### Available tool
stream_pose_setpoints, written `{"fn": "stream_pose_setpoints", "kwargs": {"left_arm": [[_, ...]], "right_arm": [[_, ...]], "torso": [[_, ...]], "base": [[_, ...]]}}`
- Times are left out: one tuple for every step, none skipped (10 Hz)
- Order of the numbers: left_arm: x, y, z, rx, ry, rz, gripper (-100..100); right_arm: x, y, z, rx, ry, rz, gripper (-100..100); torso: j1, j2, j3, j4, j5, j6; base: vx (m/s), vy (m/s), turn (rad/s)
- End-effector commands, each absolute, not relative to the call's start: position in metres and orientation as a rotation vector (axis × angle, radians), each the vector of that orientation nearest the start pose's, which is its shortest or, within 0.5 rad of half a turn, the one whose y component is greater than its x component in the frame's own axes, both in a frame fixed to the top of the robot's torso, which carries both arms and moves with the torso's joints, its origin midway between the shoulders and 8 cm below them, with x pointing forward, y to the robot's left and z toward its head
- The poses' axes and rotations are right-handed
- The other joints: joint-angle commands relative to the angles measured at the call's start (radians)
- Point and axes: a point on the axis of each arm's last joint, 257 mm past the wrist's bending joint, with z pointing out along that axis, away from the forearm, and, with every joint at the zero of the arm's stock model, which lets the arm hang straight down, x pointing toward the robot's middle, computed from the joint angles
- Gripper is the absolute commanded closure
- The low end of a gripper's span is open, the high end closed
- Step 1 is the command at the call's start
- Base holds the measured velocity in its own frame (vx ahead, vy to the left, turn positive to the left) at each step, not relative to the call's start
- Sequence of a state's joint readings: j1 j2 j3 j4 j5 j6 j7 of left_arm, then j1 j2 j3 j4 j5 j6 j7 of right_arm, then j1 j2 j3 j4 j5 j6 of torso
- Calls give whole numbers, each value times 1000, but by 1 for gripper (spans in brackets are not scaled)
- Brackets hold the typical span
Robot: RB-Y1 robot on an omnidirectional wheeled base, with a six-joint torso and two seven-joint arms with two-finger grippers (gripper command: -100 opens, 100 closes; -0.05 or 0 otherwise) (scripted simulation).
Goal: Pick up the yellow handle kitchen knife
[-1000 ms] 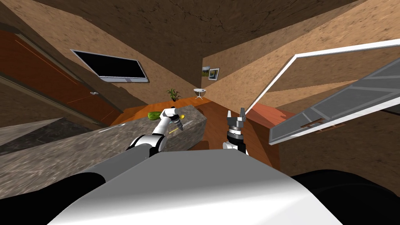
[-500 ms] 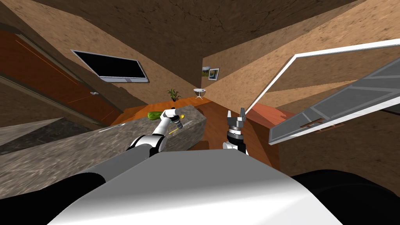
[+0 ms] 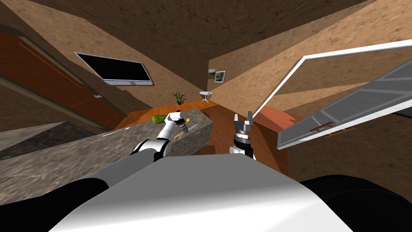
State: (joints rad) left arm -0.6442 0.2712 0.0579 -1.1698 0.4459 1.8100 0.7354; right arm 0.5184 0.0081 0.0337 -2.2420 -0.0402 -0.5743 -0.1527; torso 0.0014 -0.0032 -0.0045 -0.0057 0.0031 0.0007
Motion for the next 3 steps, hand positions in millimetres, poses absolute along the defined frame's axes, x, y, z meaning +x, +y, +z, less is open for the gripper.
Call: {"fn": "stream_pose_setpoints", "kwargs": {"left_arm": [[439, 216, -332, -2956, 1502, -92, 100], [440, 216, -334, -2953, 1501, -99, 100], [440, 216, -333, -2954, 1501, -98, 0]], "right_arm": [[338, -276, 16, 733, 520, 1499, 0], [338, -276, 16, 733, 520, 1499, 0], [338, -276, 16, 733, 520, 1499, 0]], "torso": [[0, 0, 0, 0, 0, 0], [0, 0, 0, 0, 0, 0], [0, -1, -1, -1, 0, 0]], "base": [[12, 21, -2], [6, 9, -1], [0, 0, 0]]}}
